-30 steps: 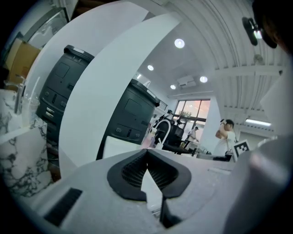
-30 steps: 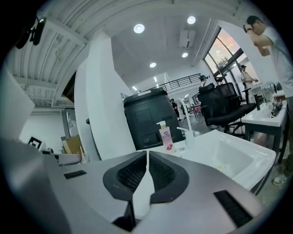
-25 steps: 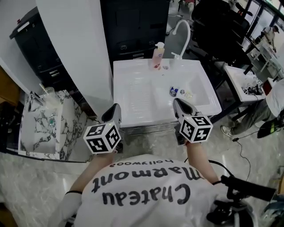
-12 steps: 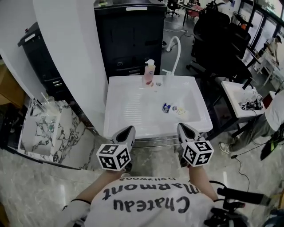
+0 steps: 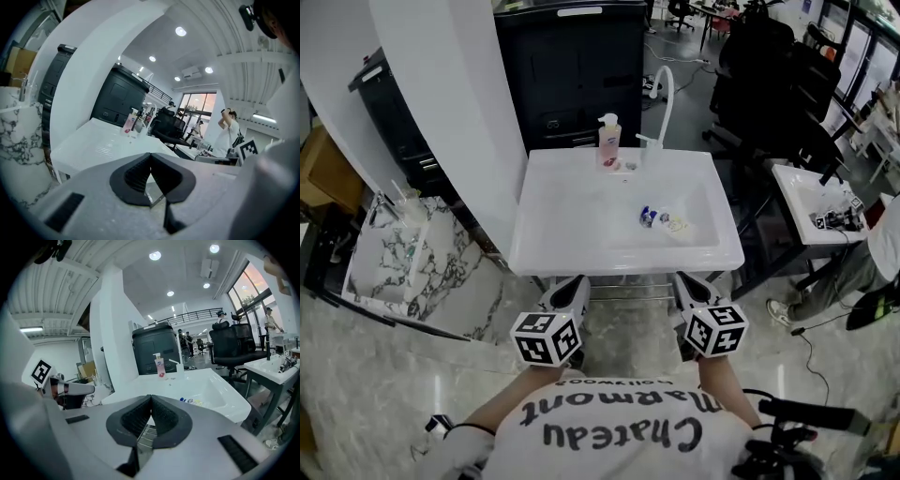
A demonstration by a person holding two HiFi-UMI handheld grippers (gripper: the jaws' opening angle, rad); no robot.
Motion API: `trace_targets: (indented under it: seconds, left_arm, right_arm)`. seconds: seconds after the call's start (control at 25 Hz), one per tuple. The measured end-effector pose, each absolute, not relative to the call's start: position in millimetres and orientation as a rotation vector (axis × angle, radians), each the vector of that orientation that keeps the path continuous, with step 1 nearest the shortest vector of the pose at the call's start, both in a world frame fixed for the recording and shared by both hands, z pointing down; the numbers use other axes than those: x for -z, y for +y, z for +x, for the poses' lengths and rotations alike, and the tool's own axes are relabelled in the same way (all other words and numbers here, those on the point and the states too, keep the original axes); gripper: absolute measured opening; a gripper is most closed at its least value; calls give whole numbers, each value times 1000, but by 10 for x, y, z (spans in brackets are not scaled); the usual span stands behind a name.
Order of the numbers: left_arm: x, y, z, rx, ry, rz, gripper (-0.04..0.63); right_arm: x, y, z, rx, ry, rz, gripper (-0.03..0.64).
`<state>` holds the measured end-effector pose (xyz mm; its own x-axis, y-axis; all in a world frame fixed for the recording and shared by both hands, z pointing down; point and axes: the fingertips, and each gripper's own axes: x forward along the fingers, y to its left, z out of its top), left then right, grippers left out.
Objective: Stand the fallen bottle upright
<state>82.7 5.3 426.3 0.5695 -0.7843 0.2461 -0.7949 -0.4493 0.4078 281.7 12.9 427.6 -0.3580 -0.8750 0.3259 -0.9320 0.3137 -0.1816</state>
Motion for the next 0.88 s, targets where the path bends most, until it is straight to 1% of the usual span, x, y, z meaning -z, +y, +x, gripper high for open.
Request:
trace_targets:
  seconds: [0.4,0.88]
  left_arm:
    - [-4323,381,881,18,-1333,2274,14]
    - [-4267,525,1032,32,-1334,2296,14]
  right_arm:
    - [-4408,394,2794,-505,-2434,1567,14]
    - [-4410,516,3036,-522,-2423,1612,14]
